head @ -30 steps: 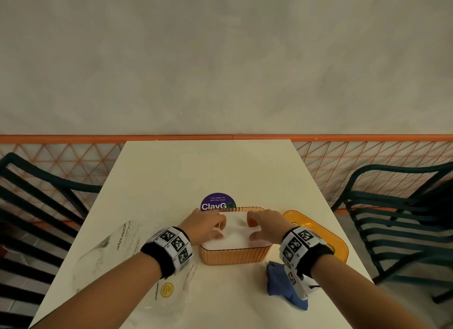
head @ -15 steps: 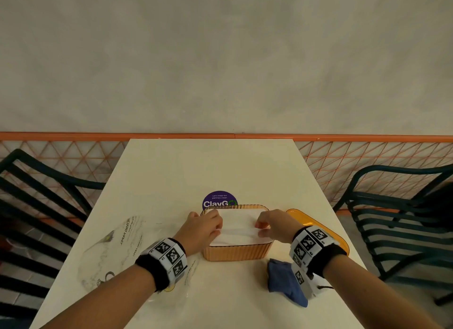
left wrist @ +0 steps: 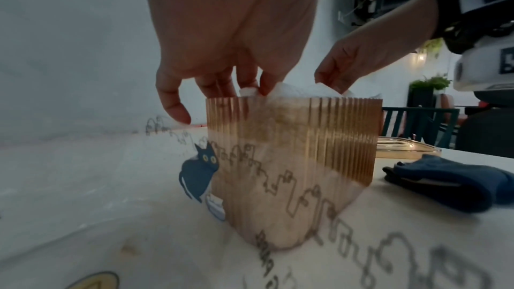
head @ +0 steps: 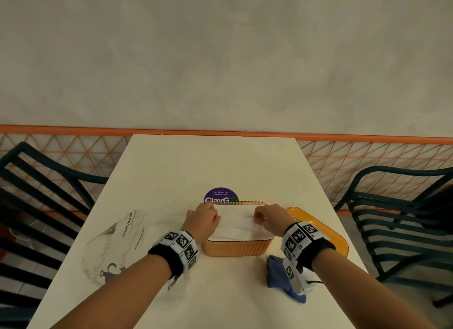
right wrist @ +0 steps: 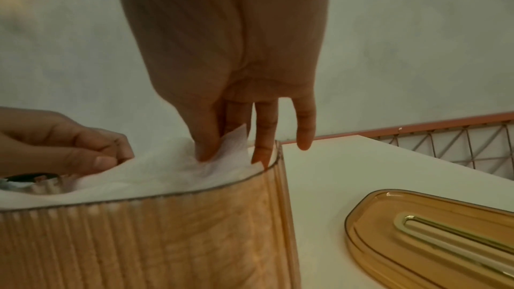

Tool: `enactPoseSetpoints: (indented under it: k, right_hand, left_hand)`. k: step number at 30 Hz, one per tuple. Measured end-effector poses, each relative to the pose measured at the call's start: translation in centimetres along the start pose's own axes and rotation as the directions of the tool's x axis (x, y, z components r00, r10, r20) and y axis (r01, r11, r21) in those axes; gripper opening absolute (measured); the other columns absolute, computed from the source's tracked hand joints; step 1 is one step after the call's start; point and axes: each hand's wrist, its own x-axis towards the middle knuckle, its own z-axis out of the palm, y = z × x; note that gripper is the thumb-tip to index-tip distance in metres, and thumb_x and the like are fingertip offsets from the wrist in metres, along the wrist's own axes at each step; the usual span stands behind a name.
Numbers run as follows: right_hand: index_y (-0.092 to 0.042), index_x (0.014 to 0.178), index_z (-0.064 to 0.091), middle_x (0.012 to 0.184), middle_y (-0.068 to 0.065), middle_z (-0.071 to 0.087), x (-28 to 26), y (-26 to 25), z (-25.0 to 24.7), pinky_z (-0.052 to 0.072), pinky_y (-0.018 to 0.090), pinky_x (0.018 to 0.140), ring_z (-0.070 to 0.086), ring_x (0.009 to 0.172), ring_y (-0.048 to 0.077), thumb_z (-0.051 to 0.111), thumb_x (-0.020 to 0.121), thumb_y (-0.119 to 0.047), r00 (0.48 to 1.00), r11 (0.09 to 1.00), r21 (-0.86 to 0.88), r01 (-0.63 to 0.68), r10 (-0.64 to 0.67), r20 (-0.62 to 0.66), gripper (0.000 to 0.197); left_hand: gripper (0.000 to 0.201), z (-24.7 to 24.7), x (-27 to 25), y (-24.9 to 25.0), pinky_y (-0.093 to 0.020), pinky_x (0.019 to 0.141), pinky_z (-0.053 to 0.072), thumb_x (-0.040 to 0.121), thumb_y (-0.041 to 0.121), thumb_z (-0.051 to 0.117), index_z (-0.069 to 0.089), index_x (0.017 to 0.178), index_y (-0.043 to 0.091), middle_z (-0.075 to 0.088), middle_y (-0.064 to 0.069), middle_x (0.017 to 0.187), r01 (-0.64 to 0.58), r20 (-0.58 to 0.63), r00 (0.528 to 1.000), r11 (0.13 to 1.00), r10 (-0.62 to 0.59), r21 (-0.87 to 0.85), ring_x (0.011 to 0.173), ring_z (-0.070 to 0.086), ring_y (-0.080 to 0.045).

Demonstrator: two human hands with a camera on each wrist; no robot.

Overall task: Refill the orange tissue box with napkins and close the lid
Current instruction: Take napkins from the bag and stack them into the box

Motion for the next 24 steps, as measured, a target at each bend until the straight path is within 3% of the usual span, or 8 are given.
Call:
enactPoseSetpoints:
  k: [4, 6, 8, 9, 11, 13, 16, 24]
  right_hand:
    - [-0.014, 0.109, 0.059, 0.108, 0.007, 0.067, 0.3, -0.1, 0.8, 0.05, 0.034, 0.088, 0.062, 0.098, 0.025, 0.048, 0.095, -0.025, 0.997, 0.999, 0.016, -0.05, 0.051, -0.057, 0.02]
    - [-0.014, 0.108, 0.058, 0.107, 0.008, 0.067, 0.3, -0.1, 1.1, 0.051, 0.034, 0.088, 0.062, 0.097, 0.025, 0.047, 0.095, -0.024, 0.994, 0.998, 0.005, -0.068, 0.069, -0.091, 0.02]
    - [-0.015, 0.109, 0.057, 0.107, 0.008, 0.066, 0.2, -0.1, 1.5, 0.05, 0.035, 0.088, 0.062, 0.097, 0.026, 0.046, 0.096, -0.024, 0.991, 0.997, -0.007, -0.075, 0.074, -0.11, 0.02]
    - [-0.015, 0.11, 0.056, 0.108, 0.008, 0.066, 0.2, -0.2, 1.6, 0.05, 0.035, 0.089, 0.062, 0.098, 0.026, 0.045, 0.096, -0.025, 0.991, 0.997, -0.014, -0.074, 0.072, -0.116, 0.02]
    - [-0.015, 0.111, 0.055, 0.108, 0.007, 0.066, 0.1, -0.2, 1.7, 0.05, 0.035, 0.089, 0.062, 0.098, 0.026, 0.043, 0.097, -0.025, 0.99, 0.997, -0.028, -0.073, 0.069, -0.121, 0.021]
    - [-0.015, 0.112, 0.055, 0.109, 0.007, 0.066, 0.1, -0.2, 1.8, 0.05, 0.036, 0.09, 0.062, 0.098, 0.025, 0.043, 0.097, -0.026, 0.99, 0.997, -0.04, -0.069, 0.063, -0.124, 0.022]
    - [-0.016, 0.11, 0.054, 0.108, 0.007, 0.066, 0.0, -0.3, 2.0, 0.047, 0.035, 0.09, 0.061, 0.098, 0.025, 0.042, 0.097, -0.027, 0.989, 0.996, -0.066, -0.064, 0.054, -0.138, 0.021]
    - [-0.017, 0.118, 0.049, 0.124, 0.002, 0.057, -0.4, 0.4, 2.2, 0.039, 0.037, 0.095, 0.05, 0.114, 0.023, 0.05, 0.093, -0.03, 0.973, 0.993, -0.111, 0.043, -0.067, -0.221, 0.028]
  left_hand:
    - [0.034, 0.3, 0.4, 0.9, -0.036, 0.092, 0.039, 0.101, 0.031, 0.032, 0.054, 0.118, 0.011, 0.046, -0.002, 0.127, 0.065, -0.045, 0.997, 0.993, -0.061, 0.101, 0.116, 0.045, -0.019]
    - [0.031, 0.5, 0.2, 1.3, -0.038, 0.088, 0.04, 0.096, 0.033, 0.046, 0.053, 0.118, 0.014, 0.05, -0.002, 0.124, 0.074, -0.113, 0.992, 0.98, -0.053, 0.186, 0.112, 0.049, -0.021]
    - [0.038, 0.1, -0.4, 1.9, -0.039, 0.074, 0.045, 0.07, 0.03, 0.078, 0.063, 0.102, 0.018, 0.061, -0.002, 0.104, 0.034, -0.158, 0.987, 0.964, 0.008, 0.264, 0.093, 0.058, -0.022]
    - [0.045, 0.4, -0.5, 2.1, -0.038, 0.068, 0.047, 0.054, 0.022, 0.086, 0.065, 0.093, 0.019, 0.064, -0.002, 0.095, -0.009, -0.192, 0.979, 0.95, 0.073, 0.312, 0.083, 0.06, -0.022]
    - [0.051, 0.5, -1.2, 3.0, -0.034, 0.062, 0.049, 0.041, 0.007, 0.084, 0.066, 0.087, 0.02, 0.065, -0.002, 0.089, -0.123, -0.19, 0.961, 0.929, 0.199, 0.349, 0.077, 0.062, -0.022]
    - [0.043, 0.2, -2.0, 4.0, -0.034, 0.067, 0.049, 0.059, 0.002, 0.075, 0.064, 0.097, 0.016, 0.062, -0.005, 0.096, -0.242, -0.13, 0.947, 0.918, 0.295, 0.314, 0.086, 0.061, -0.023]
    - [0.03, 1.0, -2.2, 4.0, -0.034, 0.079, 0.045, 0.092, 0.002, 0.043, 0.051, 0.12, 0.011, 0.051, -0.009, 0.118, -0.229, -0.036, 0.969, 0.946, 0.244, 0.23, 0.109, 0.051, -0.026]
    - [0.04, 1.6, -2.3, 6.2, -0.036, 0.086, 0.047, 0.101, 0.02, 0.037, 0.039, 0.139, 0.03, 0.042, -0.011, 0.127, -0.006, 0.001, 1.0, 0.998, 0.006, 0.06, 0.116, 0.041, -0.03]
